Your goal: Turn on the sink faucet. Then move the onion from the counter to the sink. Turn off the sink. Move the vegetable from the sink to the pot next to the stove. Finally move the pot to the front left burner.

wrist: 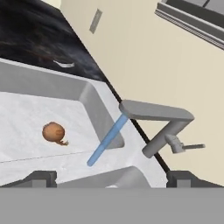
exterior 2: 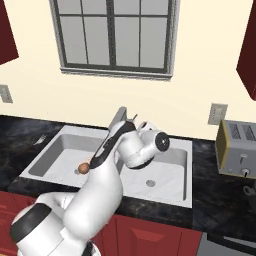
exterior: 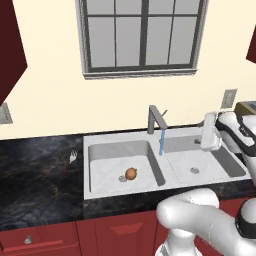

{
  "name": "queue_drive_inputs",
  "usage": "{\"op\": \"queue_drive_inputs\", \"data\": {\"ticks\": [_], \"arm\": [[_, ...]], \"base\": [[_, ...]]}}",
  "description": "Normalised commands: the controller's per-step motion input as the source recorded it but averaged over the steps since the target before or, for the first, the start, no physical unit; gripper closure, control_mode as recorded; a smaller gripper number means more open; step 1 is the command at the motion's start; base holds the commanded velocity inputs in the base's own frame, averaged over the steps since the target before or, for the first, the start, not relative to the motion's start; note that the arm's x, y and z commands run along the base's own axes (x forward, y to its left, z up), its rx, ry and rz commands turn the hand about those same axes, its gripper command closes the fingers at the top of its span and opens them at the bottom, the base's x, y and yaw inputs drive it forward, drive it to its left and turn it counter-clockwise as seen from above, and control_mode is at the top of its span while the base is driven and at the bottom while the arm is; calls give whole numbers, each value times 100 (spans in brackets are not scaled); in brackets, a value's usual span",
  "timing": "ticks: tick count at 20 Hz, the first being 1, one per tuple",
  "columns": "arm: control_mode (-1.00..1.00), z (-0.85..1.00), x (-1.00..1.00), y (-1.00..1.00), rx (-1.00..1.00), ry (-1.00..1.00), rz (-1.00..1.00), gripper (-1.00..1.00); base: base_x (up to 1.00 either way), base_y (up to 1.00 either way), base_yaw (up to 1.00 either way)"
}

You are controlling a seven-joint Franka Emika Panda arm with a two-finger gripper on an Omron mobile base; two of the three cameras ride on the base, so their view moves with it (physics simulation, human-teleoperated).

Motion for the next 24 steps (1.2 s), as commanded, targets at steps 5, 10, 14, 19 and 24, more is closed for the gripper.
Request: {"op": "queue_drive_inputs", "data": {"ticks": [5,10,14,19,24], "arm": [[-100,-1,56,-9,7,0,1,-100],[-100,0,53,-9,9,0,1,-100],[-100,-5,52,-7,7,1,2,-100],[-100,-16,48,-1,2,3,2,-100],[-100,-17,50,-3,2,4,3,-100]], "base": [[0,0,0],[0,0,0],[0,0,0],[0,0,0],[0,0,0]]}}
